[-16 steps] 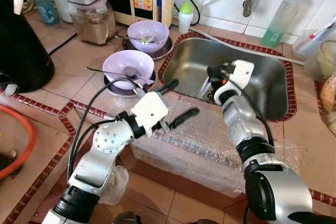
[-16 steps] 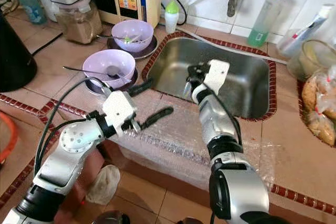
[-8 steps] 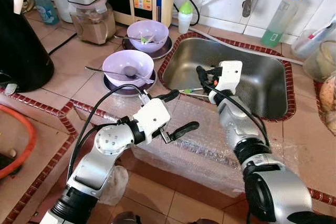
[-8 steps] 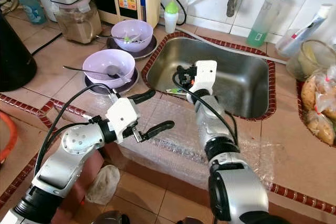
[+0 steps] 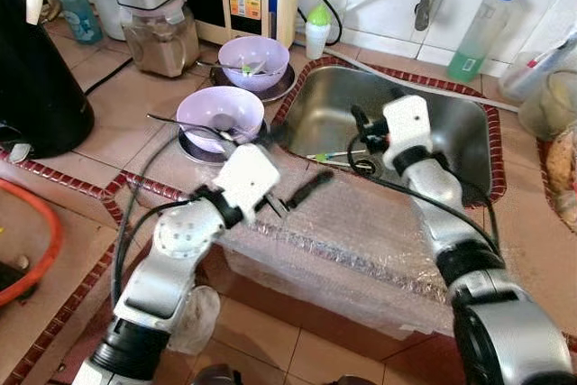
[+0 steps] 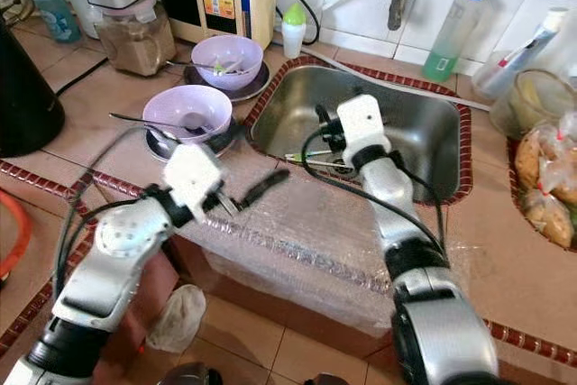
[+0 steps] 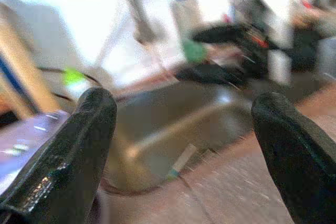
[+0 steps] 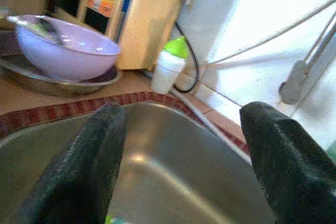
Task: Kitchen organization
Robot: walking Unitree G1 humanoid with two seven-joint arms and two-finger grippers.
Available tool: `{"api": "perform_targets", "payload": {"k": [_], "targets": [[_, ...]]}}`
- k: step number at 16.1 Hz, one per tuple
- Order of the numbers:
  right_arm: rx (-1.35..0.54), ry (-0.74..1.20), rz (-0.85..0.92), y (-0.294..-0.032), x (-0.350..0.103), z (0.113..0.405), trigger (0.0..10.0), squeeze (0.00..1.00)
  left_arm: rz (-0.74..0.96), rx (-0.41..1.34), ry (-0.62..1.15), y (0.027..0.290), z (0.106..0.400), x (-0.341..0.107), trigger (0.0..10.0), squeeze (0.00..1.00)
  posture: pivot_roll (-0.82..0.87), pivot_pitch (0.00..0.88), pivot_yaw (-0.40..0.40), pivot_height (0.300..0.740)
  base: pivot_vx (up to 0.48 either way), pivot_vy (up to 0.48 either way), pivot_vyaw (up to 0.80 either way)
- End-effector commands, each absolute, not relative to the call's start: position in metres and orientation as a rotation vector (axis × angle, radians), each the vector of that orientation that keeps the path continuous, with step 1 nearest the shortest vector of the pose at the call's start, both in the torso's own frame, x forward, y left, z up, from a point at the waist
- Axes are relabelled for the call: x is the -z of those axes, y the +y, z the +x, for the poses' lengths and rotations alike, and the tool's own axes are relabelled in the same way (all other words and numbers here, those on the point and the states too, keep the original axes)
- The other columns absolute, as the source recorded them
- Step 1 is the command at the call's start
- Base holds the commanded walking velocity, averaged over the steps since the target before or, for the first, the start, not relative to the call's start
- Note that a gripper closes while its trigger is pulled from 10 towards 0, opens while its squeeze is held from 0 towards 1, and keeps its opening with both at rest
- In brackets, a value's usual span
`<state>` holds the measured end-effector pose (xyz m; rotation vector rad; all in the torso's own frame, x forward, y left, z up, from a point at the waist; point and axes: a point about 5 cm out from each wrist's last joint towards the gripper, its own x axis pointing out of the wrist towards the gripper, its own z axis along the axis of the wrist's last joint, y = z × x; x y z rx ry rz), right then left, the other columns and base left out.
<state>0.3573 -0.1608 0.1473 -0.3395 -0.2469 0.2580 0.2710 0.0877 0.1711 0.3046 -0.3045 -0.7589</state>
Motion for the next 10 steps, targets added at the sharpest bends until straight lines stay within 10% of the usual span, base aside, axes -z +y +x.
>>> {"api": "perform_targets", "payload": {"k": [1, 2, 4, 6, 10], "targets": [[-0.298, -0.242, -0.333, -0.158, -0.142, 0.351, 10.0, 1.0, 0.323, 0.72, -0.37, 0.09, 0.266, -0.179, 10.0, 1.0, 0.04, 0.0, -0.018, 0.74, 0.0, 0.0, 0.0], [-0.339, -0.215, -0.326, -0.154, -0.131, 0.341, 10.0, 0.0, 0.308, 0.689, -0.39, 0.092, 0.261, -0.179, 10.0, 1.0, 0.04, 0.0, -0.022, 0.74, 0.0, 0.0, 0.0], [-0.294, -0.193, -0.294, -0.151, -0.117, 0.328, 10.0, 0.0, 0.286, 0.608, -0.415, 0.099, 0.258, -0.181, 10.0, 0.93, 0.05, 0.0, -0.023, 0.74, 0.0, 0.0, 0.0], [-0.256, -0.171, -0.249, -0.144, -0.109, 0.319, 10.0, 0.0, 0.261, 0.53, -0.412, 0.105, 0.257, -0.182, 10.0, 0.0, 0.04, 0.0, -0.021, 0.74, 0.0, 0.0, 0.0], [-0.201, -0.176, -0.143, -0.147, -0.11, 0.301, 10.0, 0.0, 0.13, 0.33, -0.366, 0.125, 0.262, -0.177, 10.0, 0.0, 0.03, 0.0, -0.023, 0.74, 0.0, 0.0, 0.0]]}}
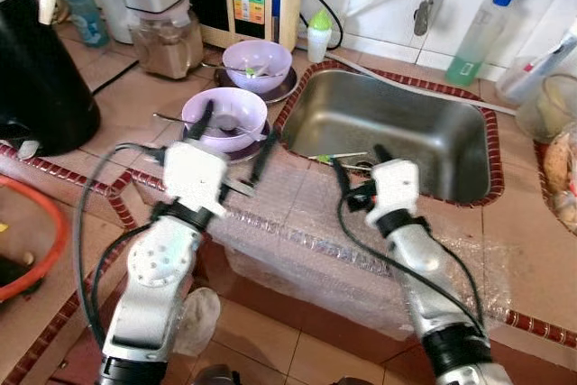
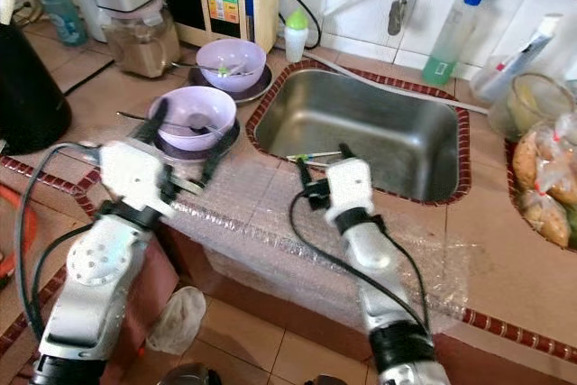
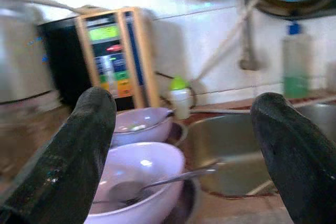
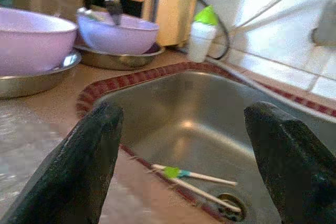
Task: Kitchen organization
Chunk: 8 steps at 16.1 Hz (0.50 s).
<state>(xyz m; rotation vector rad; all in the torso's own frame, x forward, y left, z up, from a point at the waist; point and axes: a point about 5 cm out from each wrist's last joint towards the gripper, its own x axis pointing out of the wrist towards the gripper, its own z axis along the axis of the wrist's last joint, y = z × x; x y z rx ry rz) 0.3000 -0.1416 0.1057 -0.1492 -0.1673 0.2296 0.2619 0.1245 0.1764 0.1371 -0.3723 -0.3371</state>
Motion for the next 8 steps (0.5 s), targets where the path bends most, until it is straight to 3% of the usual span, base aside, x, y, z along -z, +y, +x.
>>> {"api": "perform_targets", "payload": {"k": [1, 3, 5, 8], "targets": [[-0.17, -0.191, -0.214, -0.1531, -0.1136, 0.3019, 10.0, 0.0, 0.125, 0.314, -0.357, 0.1281, 0.2628, -0.1747, 10.0, 0.0, 0.03, 0.0, -0.023, 0.74, 0.0, 0.0, 0.0], [-0.102, -0.201, -0.296, -0.1574, -0.1178, 0.3041, 10.0, 0.0, 0.123, 0.309, -0.348, 0.1291, 0.2628, -0.1725, 10.0, 0.0, 0.02, 0.0, -0.024, 0.74, 0.0, 0.0, 0.0], [-0.173, -0.158, -0.149, -0.1538, -0.1167, 0.303, 10.0, 0.0, 0.12, 0.306, -0.346, 0.1276, 0.2626, -0.1725, 10.0, 0.0, 0.02, 0.0, -0.027, 0.74, 0.0, 0.0, 0.0], [-0.15, -0.143, -0.142, -0.1511, -0.1163, 0.3035, 10.0, 0.0, 0.118, 0.307, -0.344, 0.127, 0.2618, -0.1719, 10.0, 0.0, 0.03, 0.0, -0.033, 0.74, 0.0, 0.0, 0.0]]}}
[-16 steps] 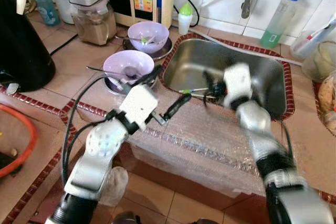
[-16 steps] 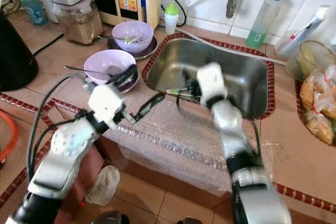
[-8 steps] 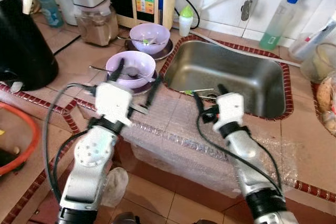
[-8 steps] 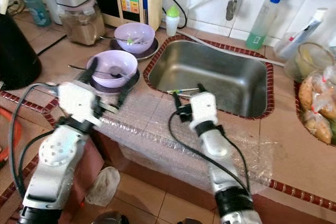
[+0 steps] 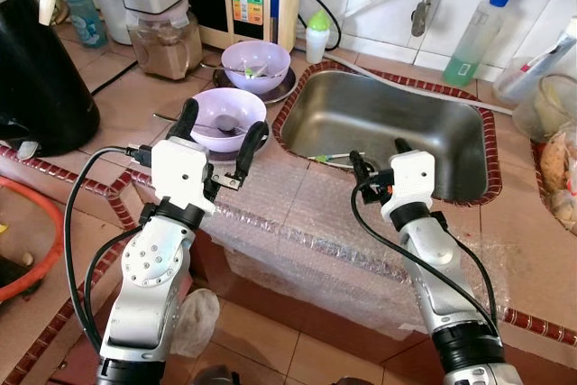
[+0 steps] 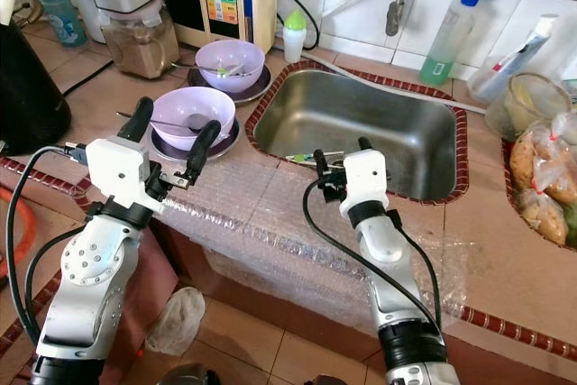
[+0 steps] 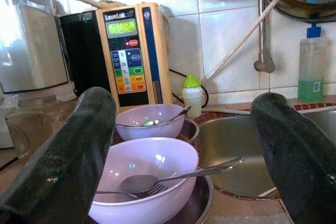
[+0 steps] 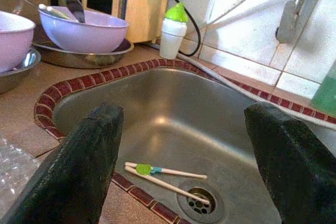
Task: Kitchen organization
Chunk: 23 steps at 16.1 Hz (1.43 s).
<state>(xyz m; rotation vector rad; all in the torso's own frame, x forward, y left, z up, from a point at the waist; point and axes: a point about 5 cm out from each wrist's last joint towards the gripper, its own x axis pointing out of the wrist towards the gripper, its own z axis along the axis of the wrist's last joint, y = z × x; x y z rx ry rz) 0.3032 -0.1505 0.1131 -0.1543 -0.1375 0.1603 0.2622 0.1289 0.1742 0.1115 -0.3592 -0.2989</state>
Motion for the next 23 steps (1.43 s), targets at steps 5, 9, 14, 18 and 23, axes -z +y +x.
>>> {"api": "perform_targets", "payload": {"k": [5, 9, 14, 18, 23], "targets": [[-0.141, -0.15, -0.148, -0.147, -0.119, 0.304, 10.0, 0.0, 0.124, 0.312, -0.341, 0.127, 0.262, -0.171, 10.0, 0.0, 0.02, 0.0, -0.029, 0.74, 0.102, 0.0, 0.0], [-0.219, -0.132, -0.064, -0.142, -0.118, 0.299, 10.0, 0.0, 0.127, 0.322, -0.339, 0.125, 0.262, -0.17, 10.0, 0.0, 0.02, 0.0, -0.025, 0.74, 0.263, 0.0, 0.0], [-0.197, -0.123, -0.097, -0.138, -0.116, 0.301, 10.0, 0.0, 0.134, 0.325, -0.331, 0.125, 0.261, -0.168, 10.0, 0.0, 0.02, 0.0, -0.026, 0.74, 0.053, 0.0, 0.0], [-0.302, -0.113, -0.019, -0.133, -0.117, 0.297, 10.0, 0.0, 0.131, 0.331, -0.333, 0.124, 0.26, -0.168, 10.0, 0.0, 0.02, 0.0, -0.029, 0.74, 0.0, 0.0, 0.0], [-0.241, -0.068, -0.071, -0.132, -0.11, 0.298, 10.0, 0.0, 0.143, 0.337, -0.324, 0.123, 0.259, -0.165, 10.0, 0.0, 0.02, 0.0, -0.03, 0.74, 0.052, 0.0, 0.0]]}}
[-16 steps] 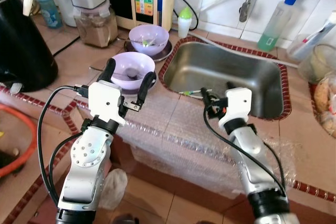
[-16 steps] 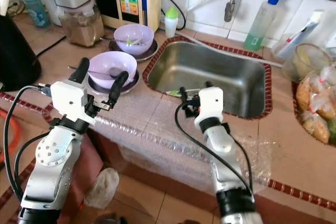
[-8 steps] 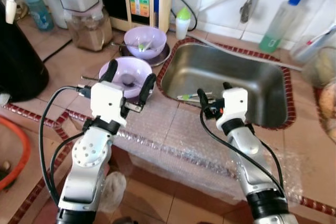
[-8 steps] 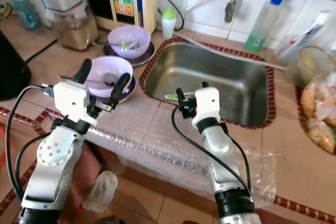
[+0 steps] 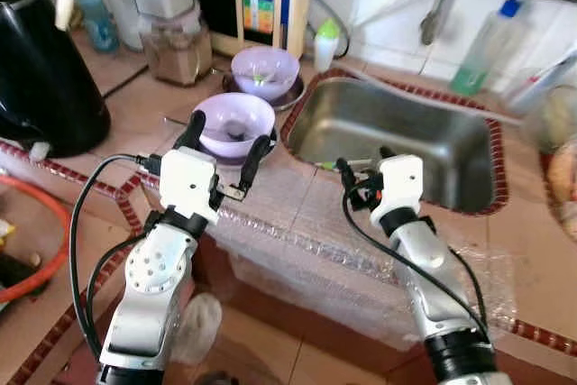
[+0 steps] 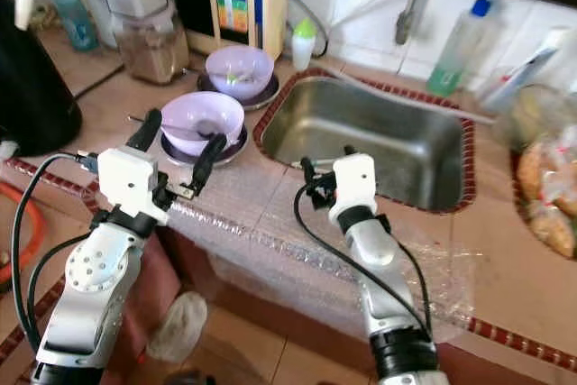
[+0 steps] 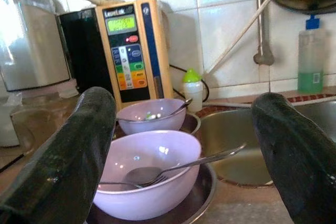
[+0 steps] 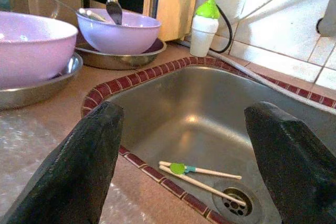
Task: Kitchen organization
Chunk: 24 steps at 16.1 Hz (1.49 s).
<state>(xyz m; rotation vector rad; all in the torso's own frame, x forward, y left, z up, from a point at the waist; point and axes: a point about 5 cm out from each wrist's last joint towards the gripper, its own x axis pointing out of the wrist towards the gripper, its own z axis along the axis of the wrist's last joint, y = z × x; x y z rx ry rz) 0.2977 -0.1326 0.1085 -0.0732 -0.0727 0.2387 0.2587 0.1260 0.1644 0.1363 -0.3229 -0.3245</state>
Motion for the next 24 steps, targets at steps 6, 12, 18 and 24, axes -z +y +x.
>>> {"api": "perform_targets", "payload": {"k": [6, 12, 18, 24], "targets": [[-0.257, -0.076, -0.055, -0.136, -0.112, 0.292, 10.0, 0.0, 0.242, 0.51, -0.259, 0.107, 0.251, -0.137, 10.0, 0.0, 0.0, 0.026, -0.026, 0.74, 0.0, 0.0, 0.0], [-0.484, -0.041, -0.008, -0.133, -0.113, 0.256, 10.0, 0.0, 0.304, 0.497, -0.281, 0.104, 0.28, -0.132, 10.0, 0.0, -0.08, 0.07, -0.02, 0.74, 0.0, 0.0, 0.0], [-0.577, -0.029, 0.0, -0.13, -0.122, 0.249, 10.0, 0.0, 0.357, 0.488, -0.288, 0.101, 0.303, -0.124, 0.0, 0.0, -0.13, 0.032, -0.003, 0.74, 0.0, 0.0, 0.0], [-0.661, 0.0, 0.011, -0.126, -0.126, 0.246, 10.0, 0.0, 0.381, 0.453, -0.309, 0.1, 0.318, -0.123, 0.0, 0.0, -0.14, 0.048, -0.004, 0.74, 0.0, 0.0, 0.0]]}}
